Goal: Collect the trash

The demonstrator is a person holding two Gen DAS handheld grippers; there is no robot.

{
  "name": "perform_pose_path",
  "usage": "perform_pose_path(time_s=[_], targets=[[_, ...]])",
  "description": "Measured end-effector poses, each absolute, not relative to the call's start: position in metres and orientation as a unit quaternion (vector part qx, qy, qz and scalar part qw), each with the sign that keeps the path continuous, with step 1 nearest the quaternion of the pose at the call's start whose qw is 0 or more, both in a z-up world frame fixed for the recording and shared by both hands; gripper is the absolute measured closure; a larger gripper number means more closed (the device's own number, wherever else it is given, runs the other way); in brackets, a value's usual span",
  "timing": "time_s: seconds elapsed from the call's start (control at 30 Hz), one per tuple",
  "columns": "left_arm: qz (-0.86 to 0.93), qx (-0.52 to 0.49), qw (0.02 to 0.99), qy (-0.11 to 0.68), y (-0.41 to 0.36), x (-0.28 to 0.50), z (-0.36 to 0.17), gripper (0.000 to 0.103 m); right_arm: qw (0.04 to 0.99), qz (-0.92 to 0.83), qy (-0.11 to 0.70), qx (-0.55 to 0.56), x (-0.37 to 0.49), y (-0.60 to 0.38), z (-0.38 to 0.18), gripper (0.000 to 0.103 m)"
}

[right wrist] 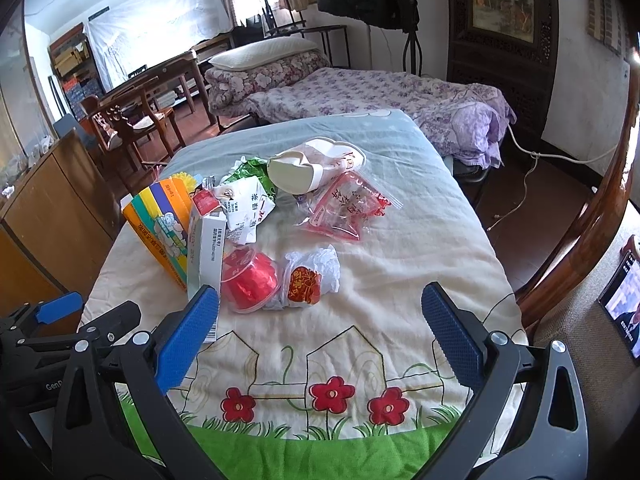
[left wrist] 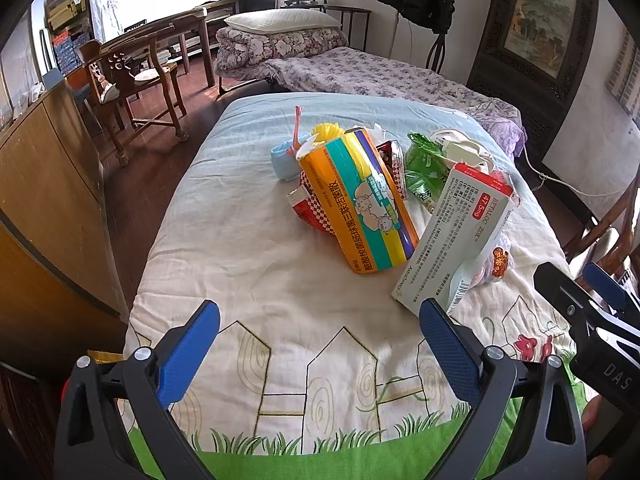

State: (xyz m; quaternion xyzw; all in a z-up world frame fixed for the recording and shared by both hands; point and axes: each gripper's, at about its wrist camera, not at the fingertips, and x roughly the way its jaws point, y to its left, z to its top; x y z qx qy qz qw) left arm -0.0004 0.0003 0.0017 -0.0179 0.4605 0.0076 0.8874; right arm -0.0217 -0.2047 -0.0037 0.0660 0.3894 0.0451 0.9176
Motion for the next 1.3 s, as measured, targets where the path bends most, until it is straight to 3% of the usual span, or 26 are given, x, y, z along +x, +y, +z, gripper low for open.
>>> perform_pose_path(time_s=[1.3], targets=[[0.002, -0.032, 0.886, 0.462, 0.005, 0.003, -0.001, 0.006, 0.914, 0.036, 0.397, 0.078, -0.015, -0.215, -0.01, 0.006]])
